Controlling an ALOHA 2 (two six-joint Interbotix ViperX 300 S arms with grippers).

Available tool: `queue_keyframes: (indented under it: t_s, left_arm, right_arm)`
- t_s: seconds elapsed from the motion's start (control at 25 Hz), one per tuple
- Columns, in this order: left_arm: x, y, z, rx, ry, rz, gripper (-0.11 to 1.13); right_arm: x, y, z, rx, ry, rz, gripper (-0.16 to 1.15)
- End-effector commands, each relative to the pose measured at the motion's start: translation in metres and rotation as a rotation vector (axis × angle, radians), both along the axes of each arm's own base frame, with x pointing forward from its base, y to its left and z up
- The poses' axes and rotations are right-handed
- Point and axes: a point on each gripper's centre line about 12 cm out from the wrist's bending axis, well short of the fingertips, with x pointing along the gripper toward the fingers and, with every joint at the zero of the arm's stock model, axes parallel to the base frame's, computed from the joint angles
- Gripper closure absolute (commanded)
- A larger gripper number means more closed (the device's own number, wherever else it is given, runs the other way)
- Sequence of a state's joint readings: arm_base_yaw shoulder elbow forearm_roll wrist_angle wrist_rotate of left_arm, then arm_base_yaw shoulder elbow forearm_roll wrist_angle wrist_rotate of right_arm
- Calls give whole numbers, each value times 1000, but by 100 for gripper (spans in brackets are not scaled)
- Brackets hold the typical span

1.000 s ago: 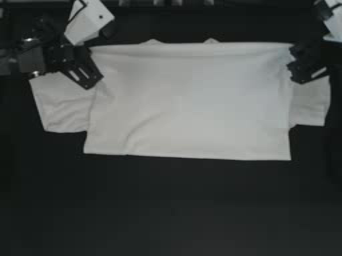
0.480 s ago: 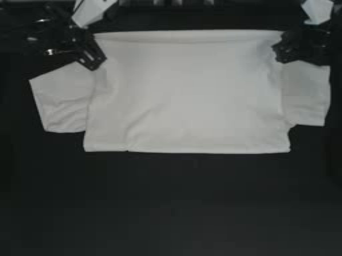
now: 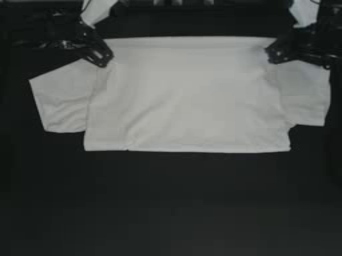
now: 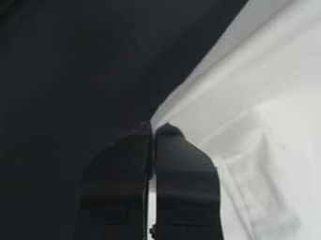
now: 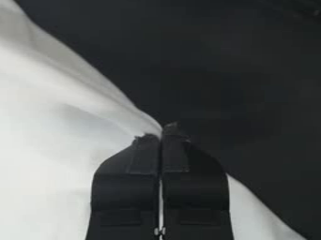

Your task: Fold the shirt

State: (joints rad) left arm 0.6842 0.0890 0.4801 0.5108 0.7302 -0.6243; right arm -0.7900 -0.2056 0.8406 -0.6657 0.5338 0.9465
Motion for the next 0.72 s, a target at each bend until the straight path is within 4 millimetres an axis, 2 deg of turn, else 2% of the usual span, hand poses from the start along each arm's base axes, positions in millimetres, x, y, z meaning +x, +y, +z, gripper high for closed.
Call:
queue_keyframes:
  t_s: [0.04, 0.32, 0.48, 0.6, 0.68, 0.72]
  left_arm:
    - [0, 13, 10, 27, -19, 19, 95]
    - [7, 22, 3, 22, -12, 27, 95]
    - [8, 22, -4, 4, 0, 37, 90]
    - [9, 20, -6, -8, -4, 44, 70]
    - [12, 20, -5, -10, -17, 43, 50]
    - [14, 20, -3, -8, -23, 44, 36]
  right_arm:
    - [0, -8, -2, -1, -12, -18, 91]
    - [2, -15, -19, 28, -18, -18, 91]
    - [5, -16, -27, 39, -12, 4, 91]
    - [9, -17, -32, 45, -19, 15, 83]
    - [10, -18, -34, 48, -24, 19, 67]
    - [11, -19, -34, 48, -27, 21, 56]
